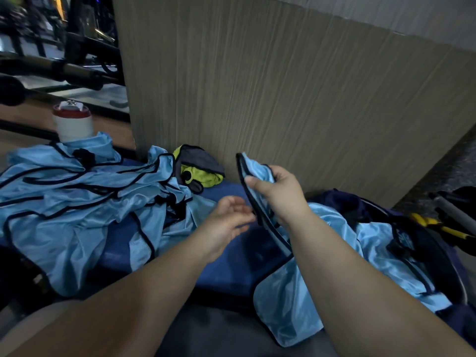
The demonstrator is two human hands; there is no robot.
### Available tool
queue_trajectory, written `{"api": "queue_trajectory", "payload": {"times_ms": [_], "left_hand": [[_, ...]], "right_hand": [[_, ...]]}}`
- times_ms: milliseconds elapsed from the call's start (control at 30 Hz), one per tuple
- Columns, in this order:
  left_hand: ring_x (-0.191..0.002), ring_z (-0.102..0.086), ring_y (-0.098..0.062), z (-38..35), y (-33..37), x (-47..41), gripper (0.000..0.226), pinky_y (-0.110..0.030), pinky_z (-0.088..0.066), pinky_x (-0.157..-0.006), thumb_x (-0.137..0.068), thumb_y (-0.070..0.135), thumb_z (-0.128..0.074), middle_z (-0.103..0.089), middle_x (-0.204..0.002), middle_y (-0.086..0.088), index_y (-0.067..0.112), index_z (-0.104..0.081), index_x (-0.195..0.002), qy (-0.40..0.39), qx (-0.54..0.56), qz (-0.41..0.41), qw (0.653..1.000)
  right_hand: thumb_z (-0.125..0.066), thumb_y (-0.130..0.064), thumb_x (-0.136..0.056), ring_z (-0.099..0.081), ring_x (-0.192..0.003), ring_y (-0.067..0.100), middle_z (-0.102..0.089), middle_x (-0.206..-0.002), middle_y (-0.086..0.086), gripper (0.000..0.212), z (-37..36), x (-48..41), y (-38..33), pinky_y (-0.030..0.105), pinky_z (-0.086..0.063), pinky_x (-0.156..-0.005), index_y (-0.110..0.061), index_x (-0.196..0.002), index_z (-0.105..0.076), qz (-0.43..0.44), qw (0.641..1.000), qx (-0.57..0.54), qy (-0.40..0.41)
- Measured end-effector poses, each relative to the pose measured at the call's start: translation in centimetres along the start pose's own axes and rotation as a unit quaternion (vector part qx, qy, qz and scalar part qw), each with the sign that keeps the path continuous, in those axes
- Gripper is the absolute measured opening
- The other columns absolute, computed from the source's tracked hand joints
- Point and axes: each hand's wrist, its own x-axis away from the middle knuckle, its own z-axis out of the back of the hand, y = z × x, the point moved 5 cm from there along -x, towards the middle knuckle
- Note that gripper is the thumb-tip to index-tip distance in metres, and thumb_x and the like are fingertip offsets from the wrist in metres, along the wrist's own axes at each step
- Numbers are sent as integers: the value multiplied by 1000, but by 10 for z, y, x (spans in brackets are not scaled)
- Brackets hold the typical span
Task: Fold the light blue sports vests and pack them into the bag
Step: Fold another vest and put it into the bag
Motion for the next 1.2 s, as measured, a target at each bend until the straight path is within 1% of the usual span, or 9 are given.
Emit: {"api": "queue_trajectory", "payload": {"times_ms": [100, 233, 367, 667, 733, 833, 967, 1067, 1200], "left_hand": [[-101, -62, -7, -12, -13, 1, 29, -21, -48, -90, -88, 11, -68, -65, -108, 3, 19, -56, -113, -38, -116, 7, 992], [-109, -64, -10, -21, -25, 1, 40, -34, -47, -102, -80, 30, -74, -71, -113, 5, 22, -62, -116, -59, -177, -1, 982], [-103, -67, -14, -21, -26, -3, 23, -41, -51, -98, -86, 21, -71, -73, -107, 3, 18, -66, -109, -23, -201, -25, 979], [-74, -62, -23, 20, 26, -18, 16, -36, -49, -71, -98, 14, -54, -67, -77, -6, 17, -61, -84, 105, -76, -37, 991], [-78, -62, -23, 25, 43, -17, 21, -39, -51, -76, -99, 19, -53, -67, -78, -5, 20, -62, -80, 114, -52, -62, 990], [-85, -58, -15, 26, 62, -11, 11, -27, -48, -82, -97, 26, -56, -63, -86, -3, 21, -61, -89, 98, -214, -136, 962], [-80, -66, -3, 20, 59, -5, 37, -13, -49, -70, -74, 21, -83, -70, -92, 5, 18, -58, -101, -7, -358, -138, 923], [-82, -64, 0, 28, 50, -7, 31, -22, -51, -72, -78, 19, -80, -69, -92, 11, 25, -62, -102, 3, -481, -152, 864], [-82, -66, -12, 47, 49, -16, 15, -34, -52, -78, -82, 29, -76, -71, -86, 4, 22, -69, -93, 62, -491, -102, 863]], "right_hand": [[-74, -9, -85, -57, -70, 18, -63, -75, 2, 15, -2, -2, -15, 32, -47, -64, -16, -85, -61, -2, 992, -119, 28], [-68, -9, -90, -61, -73, 20, -64, -81, 6, 10, -10, -2, -30, 32, -50, -65, -14, -92, -60, -10, 978, -205, 35], [-64, -4, -92, -64, -64, 13, -66, -72, -1, 11, -11, -4, -37, 27, -54, -62, -14, -91, -59, -16, 964, -259, 52], [-70, -15, -90, -67, -86, 19, -69, -88, -1, 10, 59, -5, -35, 45, -56, -88, -19, -93, -61, 4, 957, -229, 177], [-74, -21, -87, -68, -94, 21, -70, -99, 3, 24, 70, -3, -29, 45, -55, -94, -14, -106, -61, -1, 958, -206, 197], [-76, -28, -85, -71, -94, 19, -70, -108, 3, 50, 80, -1, -20, 39, -58, -87, -14, -128, -54, -10, 954, -204, 219], [-70, -28, -90, -54, -69, 19, -56, -73, -3, 22, 90, 2, -20, 35, -49, -66, -22, -84, -50, 16, 953, -149, 263], [-69, -34, -89, -48, -71, 20, -50, -76, 3, 30, 101, 5, -27, 38, -45, -65, -22, -78, -43, 41, 945, -108, 306], [-68, -36, -90, -50, -73, 17, -51, -78, -1, 29, 127, 7, -32, 34, -46, -66, -25, -78, -44, 56, 920, -90, 377]]}}
